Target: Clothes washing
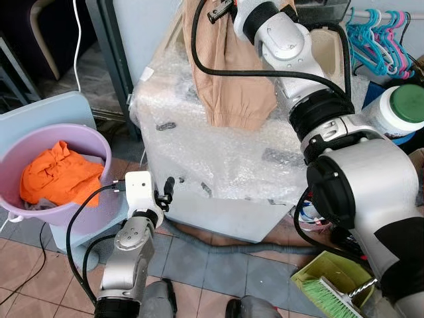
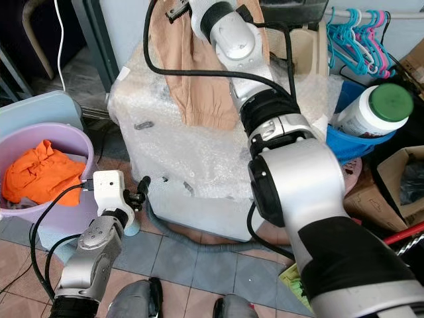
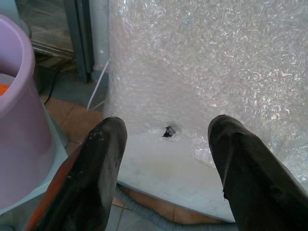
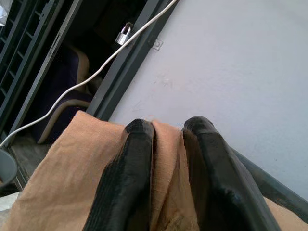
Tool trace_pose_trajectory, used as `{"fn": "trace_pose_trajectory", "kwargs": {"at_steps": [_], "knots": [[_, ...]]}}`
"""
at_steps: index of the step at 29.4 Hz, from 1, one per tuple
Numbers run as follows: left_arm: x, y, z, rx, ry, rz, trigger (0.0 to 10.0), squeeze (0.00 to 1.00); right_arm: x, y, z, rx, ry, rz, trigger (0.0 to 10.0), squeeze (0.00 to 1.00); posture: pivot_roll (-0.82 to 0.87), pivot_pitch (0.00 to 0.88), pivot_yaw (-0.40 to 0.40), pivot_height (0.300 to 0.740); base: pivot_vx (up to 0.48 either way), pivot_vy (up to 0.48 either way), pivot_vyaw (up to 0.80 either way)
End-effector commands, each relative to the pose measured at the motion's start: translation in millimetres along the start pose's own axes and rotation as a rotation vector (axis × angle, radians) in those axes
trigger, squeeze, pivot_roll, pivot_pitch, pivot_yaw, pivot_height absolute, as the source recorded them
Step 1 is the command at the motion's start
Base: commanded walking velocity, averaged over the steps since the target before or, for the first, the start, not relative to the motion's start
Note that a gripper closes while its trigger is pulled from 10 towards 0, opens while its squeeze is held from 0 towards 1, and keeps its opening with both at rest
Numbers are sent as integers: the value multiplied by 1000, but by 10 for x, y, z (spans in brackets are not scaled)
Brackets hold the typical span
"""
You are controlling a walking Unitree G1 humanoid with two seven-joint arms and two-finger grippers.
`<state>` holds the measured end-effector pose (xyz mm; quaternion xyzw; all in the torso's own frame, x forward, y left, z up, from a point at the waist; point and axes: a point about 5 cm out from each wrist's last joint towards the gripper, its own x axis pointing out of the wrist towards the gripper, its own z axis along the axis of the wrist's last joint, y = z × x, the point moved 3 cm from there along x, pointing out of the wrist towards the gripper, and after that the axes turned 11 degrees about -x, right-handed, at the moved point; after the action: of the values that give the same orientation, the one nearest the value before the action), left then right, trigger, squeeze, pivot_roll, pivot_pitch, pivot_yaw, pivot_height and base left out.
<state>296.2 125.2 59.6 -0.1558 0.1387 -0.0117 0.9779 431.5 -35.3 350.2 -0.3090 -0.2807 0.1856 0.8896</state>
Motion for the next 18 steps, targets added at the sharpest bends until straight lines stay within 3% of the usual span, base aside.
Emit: {"fn": "trace_pose_trajectory", "kwargs": {"at_steps": [1,3,8,12,18], "knots": [[28,-41,34,18,-5,-17,10000,0,-65,-87,-95,-65,10,-16,10000,1000,1,49,-51,740,0,0,0],[69,-85,43,25,-4,-36,10000,0,-115,-130,-215,-113,59,-14,10000,1000,-10,47,-44,740,0,0,0],[110,-160,63,28,-4,-59,10000,0,-243,-205,-497,-112,183,5,10000,1000,-30,43,-32,740,0,0,0],[103,-185,55,26,-2,-65,10000,0,-492,-321,-840,30,278,10,10000,1000,-25,43,-30,740,0,0,0],[72,-83,35,34,9,-48,10000,0,-943,-304,-1201,80,274,-2,10000,1000,-42,52,-14,740,0,0,0]]}}
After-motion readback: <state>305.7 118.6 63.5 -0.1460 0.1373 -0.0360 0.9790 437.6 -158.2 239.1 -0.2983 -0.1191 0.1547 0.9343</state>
